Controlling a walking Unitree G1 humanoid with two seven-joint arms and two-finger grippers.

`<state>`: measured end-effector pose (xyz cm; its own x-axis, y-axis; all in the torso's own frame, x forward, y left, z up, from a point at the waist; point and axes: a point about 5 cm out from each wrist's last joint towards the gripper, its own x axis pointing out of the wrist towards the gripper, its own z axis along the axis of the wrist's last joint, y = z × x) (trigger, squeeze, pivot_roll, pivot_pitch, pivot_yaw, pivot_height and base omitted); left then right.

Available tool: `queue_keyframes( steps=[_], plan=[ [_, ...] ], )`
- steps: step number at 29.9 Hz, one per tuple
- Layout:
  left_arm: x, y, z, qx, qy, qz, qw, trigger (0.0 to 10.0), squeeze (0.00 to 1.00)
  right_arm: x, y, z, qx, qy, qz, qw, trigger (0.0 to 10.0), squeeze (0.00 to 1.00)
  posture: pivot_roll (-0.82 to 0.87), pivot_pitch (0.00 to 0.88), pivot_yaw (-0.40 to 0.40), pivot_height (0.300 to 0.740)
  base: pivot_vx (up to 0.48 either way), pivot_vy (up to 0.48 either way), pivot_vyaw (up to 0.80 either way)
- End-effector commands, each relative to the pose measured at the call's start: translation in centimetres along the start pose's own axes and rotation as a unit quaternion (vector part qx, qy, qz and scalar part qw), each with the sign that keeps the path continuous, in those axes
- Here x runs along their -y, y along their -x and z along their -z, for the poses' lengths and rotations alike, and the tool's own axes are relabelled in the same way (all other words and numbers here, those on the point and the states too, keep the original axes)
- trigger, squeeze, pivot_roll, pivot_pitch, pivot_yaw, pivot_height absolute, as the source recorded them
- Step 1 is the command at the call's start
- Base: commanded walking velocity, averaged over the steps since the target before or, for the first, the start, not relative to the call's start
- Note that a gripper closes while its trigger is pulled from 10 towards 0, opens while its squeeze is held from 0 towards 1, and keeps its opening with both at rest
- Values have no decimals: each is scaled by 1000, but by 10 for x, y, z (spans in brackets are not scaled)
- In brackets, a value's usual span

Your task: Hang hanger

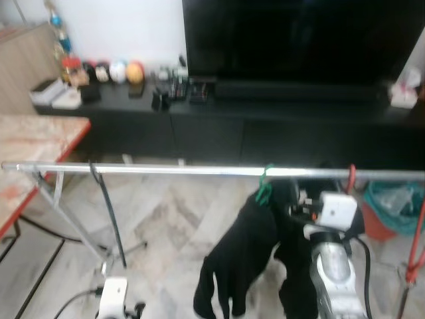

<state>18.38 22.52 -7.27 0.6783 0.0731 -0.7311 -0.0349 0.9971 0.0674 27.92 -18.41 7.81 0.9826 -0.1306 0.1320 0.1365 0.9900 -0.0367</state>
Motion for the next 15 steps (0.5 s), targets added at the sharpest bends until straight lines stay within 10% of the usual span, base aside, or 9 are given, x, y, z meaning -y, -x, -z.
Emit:
queue_keyframes(
  steps=[1,15],
  plan=[
    [-2,0,-1,5,3,3,1000,10000,0,-8,-3,-6,12,-2,-16,1000,10000,0,-47,0,38,740,0,0,0],
    [0,2,5,-6,3,11,1000,10000,0,5,26,13,-27,15,21,999,10000,0,-51,0,41,740,0,0,0]
  ],
)
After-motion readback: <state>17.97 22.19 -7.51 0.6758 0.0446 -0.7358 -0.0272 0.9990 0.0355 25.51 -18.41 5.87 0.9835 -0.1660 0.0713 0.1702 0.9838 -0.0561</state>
